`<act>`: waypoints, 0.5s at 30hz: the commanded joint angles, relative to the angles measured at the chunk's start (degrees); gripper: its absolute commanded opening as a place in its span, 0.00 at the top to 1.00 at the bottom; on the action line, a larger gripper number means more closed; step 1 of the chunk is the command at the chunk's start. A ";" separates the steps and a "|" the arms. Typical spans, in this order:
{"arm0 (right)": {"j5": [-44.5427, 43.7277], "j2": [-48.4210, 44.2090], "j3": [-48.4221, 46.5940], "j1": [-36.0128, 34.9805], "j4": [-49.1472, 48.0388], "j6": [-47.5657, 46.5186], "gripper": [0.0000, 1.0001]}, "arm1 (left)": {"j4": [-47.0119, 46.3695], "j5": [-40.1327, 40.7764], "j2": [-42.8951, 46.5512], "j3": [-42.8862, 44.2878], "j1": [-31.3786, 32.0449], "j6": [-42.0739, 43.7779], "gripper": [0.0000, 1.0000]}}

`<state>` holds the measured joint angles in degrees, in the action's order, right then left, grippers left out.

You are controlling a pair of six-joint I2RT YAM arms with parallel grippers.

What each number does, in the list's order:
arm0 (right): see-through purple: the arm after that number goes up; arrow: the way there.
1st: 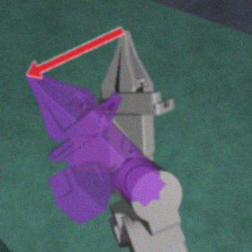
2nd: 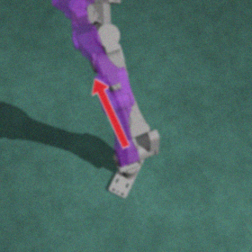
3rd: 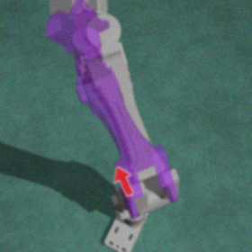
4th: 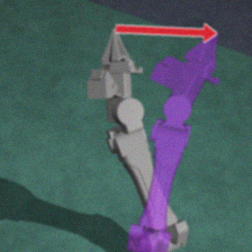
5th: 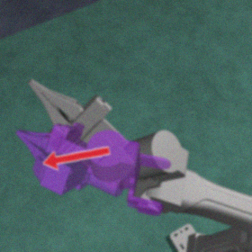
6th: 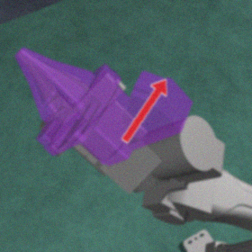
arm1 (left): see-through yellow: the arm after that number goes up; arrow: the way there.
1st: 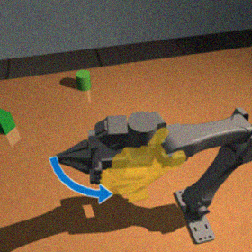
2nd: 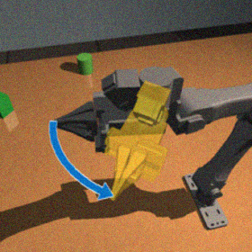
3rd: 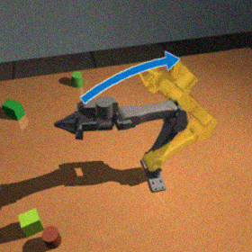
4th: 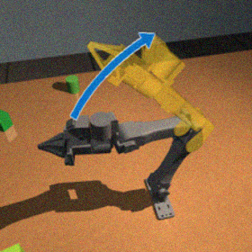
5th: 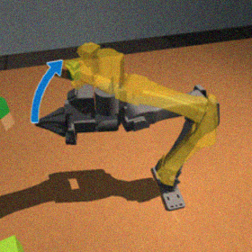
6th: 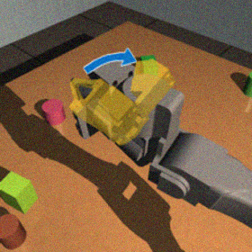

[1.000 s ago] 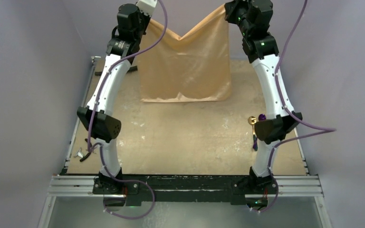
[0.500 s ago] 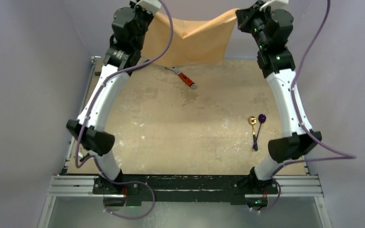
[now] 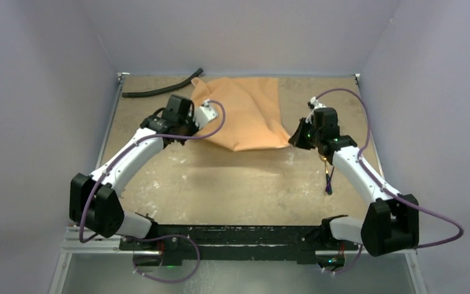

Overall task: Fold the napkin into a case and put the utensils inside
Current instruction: Fold and flatten the napkin at the center of the board.

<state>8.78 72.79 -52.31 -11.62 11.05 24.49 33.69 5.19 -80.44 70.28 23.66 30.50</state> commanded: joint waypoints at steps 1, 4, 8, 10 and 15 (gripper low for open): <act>1.27 -8.93 1.99 -0.95 7.87 0.55 1.00 | 10.77 -7.83 1.02 -5.63 -0.11 -0.91 1.00; 1.24 -12.05 3.83 -1.97 13.21 1.65 1.00 | 14.05 -8.38 1.09 -6.96 -0.09 0.25 1.00; 0.07 -14.29 6.36 -5.73 16.98 3.25 1.00 | 19.46 -10.79 1.95 -7.26 0.10 2.11 1.00; -1.21 -13.47 6.44 -8.15 18.43 4.40 1.00 | 22.42 -12.25 2.46 -7.34 0.34 3.08 1.00; -1.82 -10.83 5.39 -9.04 18.06 4.45 1.00 | 23.19 -13.07 2.20 -7.39 1.15 3.22 1.00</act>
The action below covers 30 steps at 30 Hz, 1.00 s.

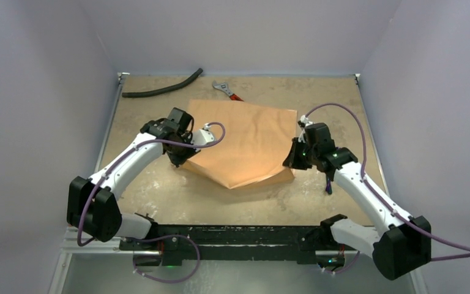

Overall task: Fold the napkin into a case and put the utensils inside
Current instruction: Fold and flatten the napkin at the center of the board.

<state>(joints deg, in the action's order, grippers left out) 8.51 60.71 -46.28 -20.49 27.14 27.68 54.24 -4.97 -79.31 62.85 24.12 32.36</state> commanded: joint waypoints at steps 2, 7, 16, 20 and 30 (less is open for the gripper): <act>-1.84 1.91 -2.02 -0.21 2.54 1.08 1.00 | 3.74 -3.80 0.23 0.79 0.97 1.31 1.00; -3.62 1.34 -5.09 -0.16 5.78 0.53 1.00 | 7.48 -4.66 -0.47 2.13 2.11 2.83 1.00; -1.74 -2.17 -8.18 -0.16 14.43 0.00 1.00 | 18.61 -4.79 -0.17 4.53 3.15 8.76 1.00; 0.70 -3.22 -9.22 -0.18 18.14 -1.71 1.00 | 24.35 -5.25 -0.23 6.12 4.09 10.59 1.00; 3.74 -4.87 -12.30 -0.25 26.92 -5.06 1.00 | 28.11 0.16 3.48 8.22 7.47 10.52 1.00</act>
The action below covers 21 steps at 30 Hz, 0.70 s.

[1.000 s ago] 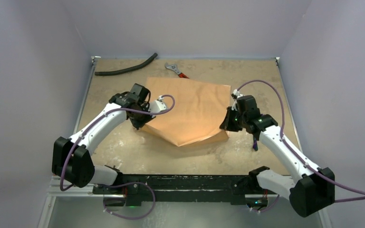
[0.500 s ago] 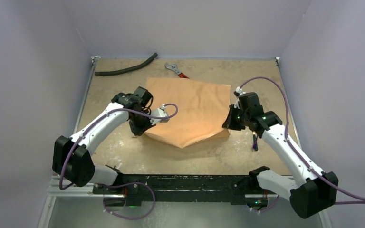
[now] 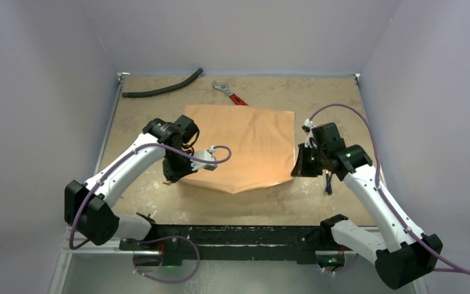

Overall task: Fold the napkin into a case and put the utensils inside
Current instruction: Fold and flatten the napkin at the center of the board.

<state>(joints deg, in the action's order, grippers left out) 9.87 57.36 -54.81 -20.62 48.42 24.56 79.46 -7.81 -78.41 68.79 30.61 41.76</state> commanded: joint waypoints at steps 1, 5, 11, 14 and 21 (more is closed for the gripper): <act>2.32 -1.59 -4.48 -0.12 6.33 -1.96 1.00 | 2.83 3.86 3.32 2.43 1.32 0.98 1.00; 0.64 -2.34 -5.91 -0.12 4.12 -0.01 1.00 | 2.57 6.00 4.88 3.24 1.91 0.87 1.00; -0.94 -0.46 -3.11 -0.12 -9.52 6.60 1.00 | -19.05 18.98 3.78 1.66 1.90 -4.44 1.00; -6.12 2.70 -3.19 -0.05 -16.71 7.45 1.00 | -29.81 26.38 0.27 2.01 1.86 -6.71 1.00; -14.99 13.09 -7.86 0.26 -29.88 6.67 1.00 | -46.70 38.62 -11.26 4.36 1.80 -6.99 1.00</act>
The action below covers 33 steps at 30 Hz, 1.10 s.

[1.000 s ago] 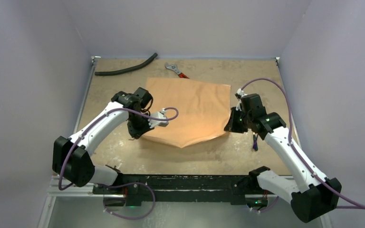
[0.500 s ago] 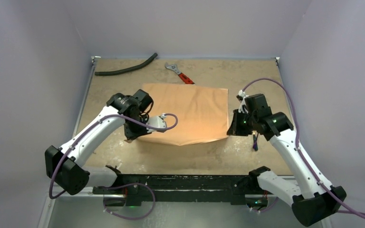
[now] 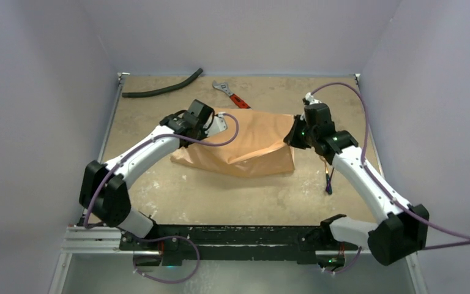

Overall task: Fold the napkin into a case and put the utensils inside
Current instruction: Fold and flatten the napkin at the center of the board.

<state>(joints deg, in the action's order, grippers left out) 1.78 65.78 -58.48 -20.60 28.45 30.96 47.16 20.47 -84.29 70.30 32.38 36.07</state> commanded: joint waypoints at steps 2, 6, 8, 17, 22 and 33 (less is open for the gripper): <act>-9.38 8.56 -6.17 0.59 -11.32 -0.51 1.00 | -16.70 12.48 -9.41 4.01 -0.23 -0.83 1.00; -12.46 14.72 -8.65 2.01 -15.37 -1.51 1.00 | -20.67 14.69 -16.27 6.45 -1.71 -0.05 1.00; -13.04 17.26 -9.90 2.97 -16.56 -1.76 1.00 | -21.89 15.81 -19.16 7.79 -2.41 0.31 1.00; -16.47 27.52 -12.82 4.59 -20.49 -3.65 1.00 | -28.31 19.34 -28.38 10.80 -5.18 3.09 1.00; -15.21 32.40 -14.56 4.69 -23.10 -2.87 1.00 | -29.92 20.35 -32.21 13.74 -5.13 2.78 1.00; -20.39 40.18 -22.30 5.04 -24.56 -3.46 0.69 | -37.69 23.84 -34.74 19.05 -7.36 3.02 0.57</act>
<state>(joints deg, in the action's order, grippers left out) -14.26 106.41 -77.17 -15.97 5.89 28.05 12.88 42.44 -119.22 84.71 26.85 39.70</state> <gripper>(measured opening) 0.263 0.411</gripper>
